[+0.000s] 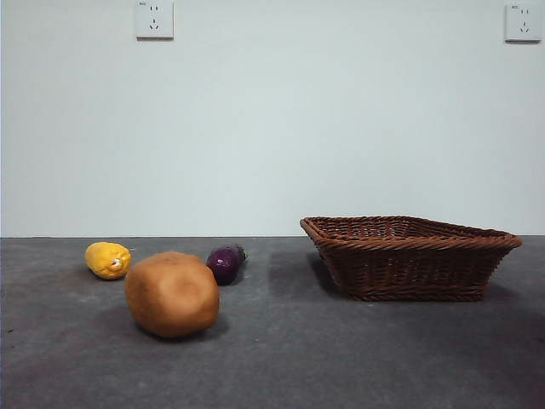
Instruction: Help me put the vegetables on the table into the basket
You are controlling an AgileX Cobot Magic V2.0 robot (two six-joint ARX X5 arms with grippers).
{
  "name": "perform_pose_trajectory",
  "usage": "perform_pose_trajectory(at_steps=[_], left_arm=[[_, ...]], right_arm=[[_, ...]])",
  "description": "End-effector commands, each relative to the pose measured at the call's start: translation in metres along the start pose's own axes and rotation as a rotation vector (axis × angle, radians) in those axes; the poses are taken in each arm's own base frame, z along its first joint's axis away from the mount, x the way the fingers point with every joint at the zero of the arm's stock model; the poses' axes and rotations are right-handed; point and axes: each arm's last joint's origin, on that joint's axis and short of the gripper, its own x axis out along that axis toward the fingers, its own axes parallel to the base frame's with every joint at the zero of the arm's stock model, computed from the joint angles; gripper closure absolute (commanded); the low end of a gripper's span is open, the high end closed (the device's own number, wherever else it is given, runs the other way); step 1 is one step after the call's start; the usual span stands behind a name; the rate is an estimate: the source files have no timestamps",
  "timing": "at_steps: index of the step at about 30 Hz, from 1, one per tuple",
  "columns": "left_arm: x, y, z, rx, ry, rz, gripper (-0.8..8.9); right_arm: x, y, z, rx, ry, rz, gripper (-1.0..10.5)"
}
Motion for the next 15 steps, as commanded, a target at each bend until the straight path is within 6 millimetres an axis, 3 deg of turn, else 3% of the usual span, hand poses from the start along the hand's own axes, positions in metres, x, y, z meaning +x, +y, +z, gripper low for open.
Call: perform_pose_trajectory(at_steps=[1,15], left_arm=[[0.001,0.0,-0.001,-0.009,-0.014,-0.012,8.16],[0.003,0.0,0.022,-0.12,-0.036,-0.022,8.17]], right_arm=[[0.001,0.0,-0.003,0.113,0.011,0.031,9.5],[0.0,0.004,0.003,0.187,0.049,0.104,9.5]])
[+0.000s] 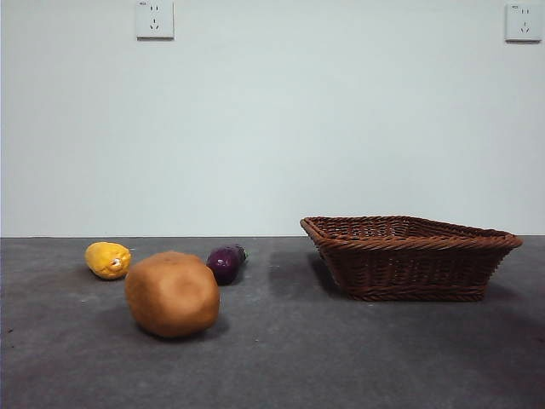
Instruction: Help me put the vegetables on the table into the basket
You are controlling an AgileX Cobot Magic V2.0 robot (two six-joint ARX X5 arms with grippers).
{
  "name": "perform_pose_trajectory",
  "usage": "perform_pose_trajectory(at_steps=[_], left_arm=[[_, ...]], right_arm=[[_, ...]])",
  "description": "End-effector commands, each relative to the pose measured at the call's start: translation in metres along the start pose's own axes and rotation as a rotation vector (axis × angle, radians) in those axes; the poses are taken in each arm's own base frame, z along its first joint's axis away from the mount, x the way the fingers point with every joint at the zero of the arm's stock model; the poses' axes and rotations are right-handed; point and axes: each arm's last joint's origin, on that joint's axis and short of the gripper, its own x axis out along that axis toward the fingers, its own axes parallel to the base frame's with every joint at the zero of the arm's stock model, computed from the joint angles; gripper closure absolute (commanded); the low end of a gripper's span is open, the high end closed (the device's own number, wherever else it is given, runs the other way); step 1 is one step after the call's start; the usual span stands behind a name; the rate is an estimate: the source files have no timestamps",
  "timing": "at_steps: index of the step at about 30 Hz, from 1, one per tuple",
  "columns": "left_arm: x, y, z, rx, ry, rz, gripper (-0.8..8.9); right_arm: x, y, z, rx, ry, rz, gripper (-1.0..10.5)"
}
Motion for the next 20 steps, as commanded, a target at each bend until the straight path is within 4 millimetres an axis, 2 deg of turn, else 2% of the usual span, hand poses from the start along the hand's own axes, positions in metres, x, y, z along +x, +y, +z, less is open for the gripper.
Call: perform_pose_trajectory(at_steps=[1,6,13,20], left_arm=[[0.001,-0.001,0.014,-0.015,-0.005,0.001,8.18],[0.01,-0.002,0.032,-0.051,0.06,0.008,8.17],[0.038,-0.005,0.051,-0.143,0.222,-0.067,8.17],[0.085,-0.01,0.062,-0.284,0.436,-0.26,8.16]], right_arm=[[0.0,0.002,0.006,0.019,0.007,0.002,9.6],[0.003,0.007,0.018,0.022,0.05,-0.015,9.5],[0.018,0.016,0.041,0.034,0.179,-0.01,9.5],[0.068,0.038,0.085,0.11,0.456,0.218,9.5]])
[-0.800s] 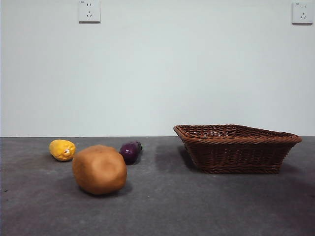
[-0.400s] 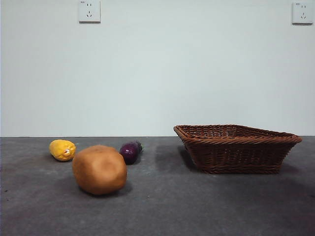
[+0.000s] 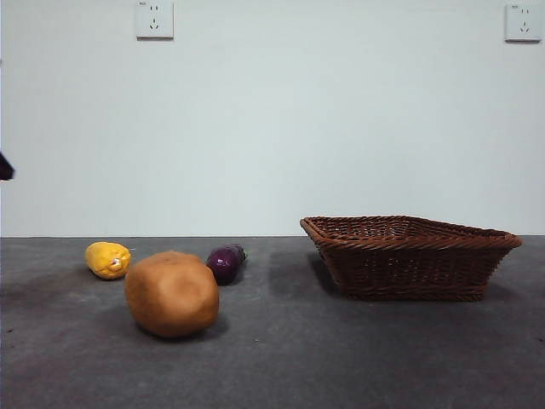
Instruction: Help me put the vegetables on the table into the basket
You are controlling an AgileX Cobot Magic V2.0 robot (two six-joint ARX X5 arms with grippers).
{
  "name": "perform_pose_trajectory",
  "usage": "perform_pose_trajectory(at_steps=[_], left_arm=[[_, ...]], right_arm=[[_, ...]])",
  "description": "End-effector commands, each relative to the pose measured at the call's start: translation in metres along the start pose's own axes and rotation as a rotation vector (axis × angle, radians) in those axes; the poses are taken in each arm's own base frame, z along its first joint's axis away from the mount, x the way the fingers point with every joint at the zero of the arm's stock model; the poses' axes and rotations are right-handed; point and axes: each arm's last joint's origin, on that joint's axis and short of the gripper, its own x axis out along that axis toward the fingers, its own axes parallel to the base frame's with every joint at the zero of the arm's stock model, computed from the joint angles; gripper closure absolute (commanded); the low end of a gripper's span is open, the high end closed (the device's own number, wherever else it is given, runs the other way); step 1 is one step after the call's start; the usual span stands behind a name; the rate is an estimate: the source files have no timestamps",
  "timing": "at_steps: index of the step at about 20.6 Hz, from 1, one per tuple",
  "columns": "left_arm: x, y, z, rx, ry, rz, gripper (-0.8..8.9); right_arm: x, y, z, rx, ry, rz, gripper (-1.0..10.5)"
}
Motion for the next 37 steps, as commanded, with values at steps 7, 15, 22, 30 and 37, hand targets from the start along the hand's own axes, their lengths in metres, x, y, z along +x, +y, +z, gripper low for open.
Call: perform_pose_trajectory(at_steps=[7,15,22,30,37], left_arm=[[0.02,-0.001,0.012,-0.065,0.2,-0.192,8.17],[0.025,-0.007,0.035,0.026,0.404,-0.222,8.16],[0.029,-0.006,0.038,0.052,0.378,-0.21,8.16],[0.029,-0.006,0.038,0.062,0.378,-0.214,8.16],[0.028,-0.006,0.035,0.052,0.409,-0.21,8.16]], right_arm=[[0.037,0.012,0.06,0.117,0.2,0.093,9.5],[0.05,0.022,0.096,0.072,0.354,0.047,6.9],[0.11,0.008,0.129,0.069,0.539,-0.058,4.1],[0.202,-0.007,0.132,0.004,0.641,-0.187,4.1],[0.238,-0.025,0.113,-0.022,0.711,-0.228,5.4]])
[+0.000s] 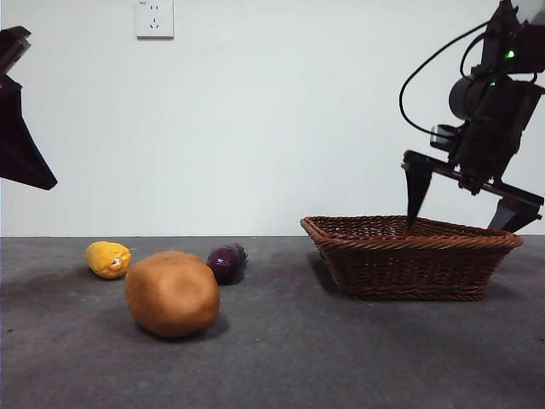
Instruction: Help me put the vegetables on the table into the basket
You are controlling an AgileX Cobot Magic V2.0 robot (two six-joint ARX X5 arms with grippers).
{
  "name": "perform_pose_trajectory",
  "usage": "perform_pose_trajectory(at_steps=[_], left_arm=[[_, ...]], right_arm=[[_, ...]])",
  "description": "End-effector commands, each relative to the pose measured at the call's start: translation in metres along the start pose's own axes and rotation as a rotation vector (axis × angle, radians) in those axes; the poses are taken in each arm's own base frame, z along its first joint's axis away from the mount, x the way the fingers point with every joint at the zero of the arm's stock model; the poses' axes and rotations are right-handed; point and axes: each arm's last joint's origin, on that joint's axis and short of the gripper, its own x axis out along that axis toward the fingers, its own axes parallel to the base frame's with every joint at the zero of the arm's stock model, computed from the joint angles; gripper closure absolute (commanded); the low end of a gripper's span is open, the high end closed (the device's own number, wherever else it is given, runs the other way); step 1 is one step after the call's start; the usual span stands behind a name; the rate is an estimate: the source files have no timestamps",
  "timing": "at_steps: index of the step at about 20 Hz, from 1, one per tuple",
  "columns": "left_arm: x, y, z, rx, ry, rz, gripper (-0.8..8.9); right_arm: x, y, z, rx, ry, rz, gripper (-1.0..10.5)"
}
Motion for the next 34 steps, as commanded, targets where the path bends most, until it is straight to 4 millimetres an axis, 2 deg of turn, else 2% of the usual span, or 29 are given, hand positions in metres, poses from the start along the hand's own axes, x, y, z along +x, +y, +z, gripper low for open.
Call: perform_pose_trajectory(at_steps=[1,3,4,8,11,14,16,17,19,20,22,24,28,31,34], left_arm=[[0.001,0.0,0.0,0.014,0.003,-0.001,8.16],[0.001,0.0,0.0,0.014,0.003,-0.001,8.16],[0.001,0.0,0.0,0.014,0.003,-0.001,8.16],[0.001,0.0,0.0,0.014,0.003,-0.001,8.16],[0.0,0.0,0.001,0.009,0.005,0.0,8.16],[-0.004,-0.003,0.004,-0.006,0.022,0.011,8.16],[-0.009,-0.003,0.011,-0.022,0.005,0.136,8.11],[-0.012,-0.003,0.016,-0.028,-0.01,0.203,7.69],[-0.015,-0.002,0.027,-0.027,-0.026,0.296,4.85],[-0.014,-0.001,0.034,-0.032,-0.025,0.317,3.98],[-0.006,0.003,0.051,-0.058,-0.013,0.319,3.13],[0.006,0.012,0.071,-0.092,0.046,0.364,2.68],[0.038,0.025,0.117,-0.226,0.139,0.373,2.68],[0.065,0.027,0.143,-0.273,0.177,0.443,2.7],[0.098,0.031,0.155,-0.298,0.25,0.486,2.79]], right_arm=[[0.011,-0.003,0.0,-0.022,0.025,-0.007,6.4],[0.011,-0.003,0.0,-0.044,0.023,-0.005,9.3],[0.011,-0.003,-0.001,-0.041,0.035,0.002,9.6],[0.017,-0.006,-0.003,-0.041,0.069,-0.002,9.6],[0.008,-0.004,0.0,-0.057,0.052,-0.008,9.6],[-0.023,0.005,0.003,-0.084,-0.007,0.017,9.6],[-0.053,0.014,-0.001,-0.123,-0.056,0.027,9.6],[-0.068,0.018,-0.005,-0.143,-0.073,0.027,9.6],[-0.099,0.027,-0.015,-0.177,-0.109,0.03,9.6],[-0.114,0.031,-0.021,-0.195,-0.123,0.03,9.6],[-0.142,0.038,-0.036,-0.23,-0.137,0.029,9.6],[-0.166,0.044,-0.051,-0.255,-0.158,0.029,9.6],[-0.204,0.052,-0.077,-0.309,-0.204,0.027,9.6],[-0.22,0.055,-0.09,-0.32,-0.226,0.027,9.6],[-0.221,0.058,-0.094,-0.323,-0.208,0.031,9.6]])
